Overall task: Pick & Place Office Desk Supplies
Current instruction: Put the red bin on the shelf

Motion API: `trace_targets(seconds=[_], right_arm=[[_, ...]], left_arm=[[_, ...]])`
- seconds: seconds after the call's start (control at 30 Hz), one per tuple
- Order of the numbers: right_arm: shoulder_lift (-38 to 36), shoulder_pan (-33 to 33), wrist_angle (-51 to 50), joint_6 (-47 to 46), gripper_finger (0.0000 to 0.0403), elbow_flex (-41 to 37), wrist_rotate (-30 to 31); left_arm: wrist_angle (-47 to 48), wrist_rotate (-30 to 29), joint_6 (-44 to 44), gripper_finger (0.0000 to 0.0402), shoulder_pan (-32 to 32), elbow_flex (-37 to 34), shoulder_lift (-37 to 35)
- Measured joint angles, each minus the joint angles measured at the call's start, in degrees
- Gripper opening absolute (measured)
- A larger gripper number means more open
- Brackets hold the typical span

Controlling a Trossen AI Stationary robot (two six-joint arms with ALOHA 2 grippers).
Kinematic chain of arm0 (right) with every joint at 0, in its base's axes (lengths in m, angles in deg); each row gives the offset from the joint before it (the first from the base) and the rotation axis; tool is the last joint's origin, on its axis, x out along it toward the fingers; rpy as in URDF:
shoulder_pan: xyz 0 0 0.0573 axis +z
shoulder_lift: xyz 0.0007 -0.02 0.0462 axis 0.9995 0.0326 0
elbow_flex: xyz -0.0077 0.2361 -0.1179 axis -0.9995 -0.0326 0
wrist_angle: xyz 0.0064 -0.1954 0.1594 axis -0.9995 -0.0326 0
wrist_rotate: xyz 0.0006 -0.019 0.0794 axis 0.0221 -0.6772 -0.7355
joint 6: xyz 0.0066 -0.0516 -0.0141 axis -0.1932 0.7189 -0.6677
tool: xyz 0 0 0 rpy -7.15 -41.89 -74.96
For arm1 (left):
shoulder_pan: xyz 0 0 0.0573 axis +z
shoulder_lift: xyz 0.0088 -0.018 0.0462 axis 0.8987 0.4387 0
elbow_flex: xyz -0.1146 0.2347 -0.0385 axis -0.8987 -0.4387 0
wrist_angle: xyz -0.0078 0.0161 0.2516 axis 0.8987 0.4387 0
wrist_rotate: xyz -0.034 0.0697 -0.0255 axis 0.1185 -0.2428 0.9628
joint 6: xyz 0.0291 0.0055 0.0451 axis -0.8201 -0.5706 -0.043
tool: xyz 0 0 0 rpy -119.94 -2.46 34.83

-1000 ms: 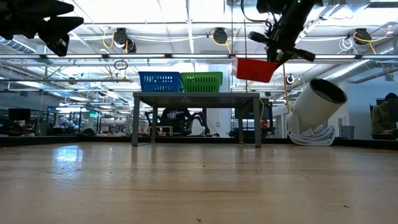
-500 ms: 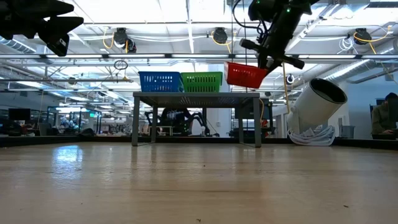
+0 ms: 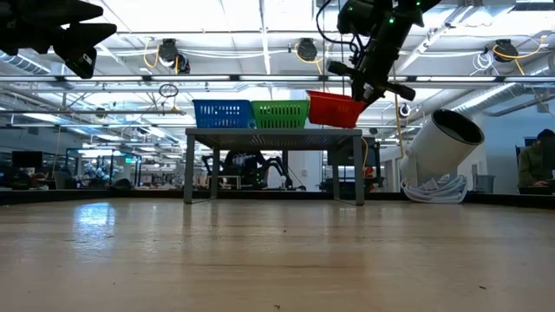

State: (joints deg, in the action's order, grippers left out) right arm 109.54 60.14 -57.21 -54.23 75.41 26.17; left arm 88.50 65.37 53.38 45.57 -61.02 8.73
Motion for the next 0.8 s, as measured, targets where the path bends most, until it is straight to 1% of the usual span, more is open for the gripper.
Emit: trace_targets(seconds=[0.3, 0.53, 0.63, 0.8], right_arm=[[0.65, -0.04, -0.04, 2.56, 0.0000, 1.83, 0.02], [-0.16, -0.04, -0.60, 1.77, 0.0000, 1.83, -0.20], [-0.98, -0.04, -3.44, 1.22, 0.0000, 1.80, -1.63], [-1.77, -0.28, -6.80, 0.48, 0.0000, 1.78, -1.68]], left_arm=[[-0.02, 0.02, 0.00, 0.0141, 0.00, 0.00, 0.02], [-0.01, 0.00, 0.02, 0.0141, 0.01, 0.00, 0.01], [0.00, 0.00, 0.02, 0.0141, 0.00, 0.00, 0.00], [0.00, 0.00, 0.00, 0.0141, 0.02, 0.00, 0.02]])
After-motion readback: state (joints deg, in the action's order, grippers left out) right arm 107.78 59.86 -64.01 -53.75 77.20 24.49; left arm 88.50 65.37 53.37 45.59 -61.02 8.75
